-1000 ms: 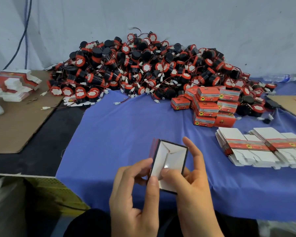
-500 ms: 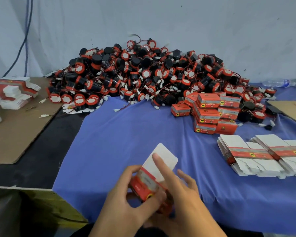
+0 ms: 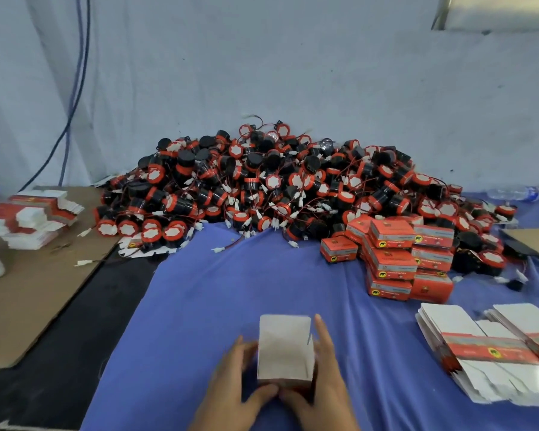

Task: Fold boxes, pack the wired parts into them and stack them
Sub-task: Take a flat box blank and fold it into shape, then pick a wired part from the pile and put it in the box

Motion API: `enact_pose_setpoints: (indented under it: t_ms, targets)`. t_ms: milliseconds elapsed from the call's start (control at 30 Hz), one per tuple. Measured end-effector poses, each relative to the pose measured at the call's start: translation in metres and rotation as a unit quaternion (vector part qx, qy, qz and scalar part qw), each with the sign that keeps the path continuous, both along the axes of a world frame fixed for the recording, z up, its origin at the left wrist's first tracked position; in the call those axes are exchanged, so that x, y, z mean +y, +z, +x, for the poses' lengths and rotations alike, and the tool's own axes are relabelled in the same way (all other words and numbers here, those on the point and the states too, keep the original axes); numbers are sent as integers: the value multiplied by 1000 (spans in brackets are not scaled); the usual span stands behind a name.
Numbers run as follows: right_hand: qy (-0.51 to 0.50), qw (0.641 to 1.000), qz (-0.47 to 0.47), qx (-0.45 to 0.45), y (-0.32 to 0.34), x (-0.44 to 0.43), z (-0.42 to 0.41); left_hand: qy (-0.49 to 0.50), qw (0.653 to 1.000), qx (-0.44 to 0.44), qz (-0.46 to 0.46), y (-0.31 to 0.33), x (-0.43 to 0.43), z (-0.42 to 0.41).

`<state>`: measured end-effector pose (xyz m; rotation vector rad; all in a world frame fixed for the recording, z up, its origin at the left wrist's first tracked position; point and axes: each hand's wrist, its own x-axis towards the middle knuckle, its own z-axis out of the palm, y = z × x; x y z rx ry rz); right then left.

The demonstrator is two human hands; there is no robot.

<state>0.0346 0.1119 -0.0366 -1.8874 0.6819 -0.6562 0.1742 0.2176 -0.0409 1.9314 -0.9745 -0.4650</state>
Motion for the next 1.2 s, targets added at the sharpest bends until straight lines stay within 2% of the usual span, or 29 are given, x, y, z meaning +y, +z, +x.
enact_pose_setpoints:
  t_ms: [67,133,200,233,300,367,400,467,500,600,700,767,900,1067,1200]
  targets:
    - [3,997,65,34,3,-7,10,4,999,16,31,-7,0,3]
    - [31,984,176,-11,4,-17,10,-23,995,93,23,-14,5,12]
    - [22,971,232,-49,1,-32,-1,-69,986,150,6,-14,12,30]
    - [5,961,270,-66,2,-43,-4,-62,975,209,-31,-7,10,40]
    - [19,912,391,-120,12,-64,-2,8,948,296,-113,4,-1,59]
    - [12,872,473,-127,19,-98,19,23,935,317,-156,14,-17,70]
    - [12,872,470,-134,15,-116,32,29,922,342,-178,22,-37,76]
    - [-4,902,405,-149,15,-141,74,39,886,414,-205,23,-84,95]
    - [-16,922,360,-139,15,-151,99,32,879,433,-196,24,-114,102]
    - [-66,982,175,-40,2,-197,172,19,898,408,-166,18,-202,128]
    - [-100,994,-17,37,-8,-235,223,14,933,328,-149,0,-270,154]
    - [-103,986,-109,68,-20,-252,241,22,930,342,-132,-9,-304,170]
    - [-184,974,-118,54,-35,-274,253,37,929,357,-90,-20,-340,193]
    - [-203,971,-120,32,-40,-279,252,50,934,339,-99,-25,-346,198]
    - [-220,952,-214,2,-32,-268,245,32,934,332,-124,-21,-338,191]
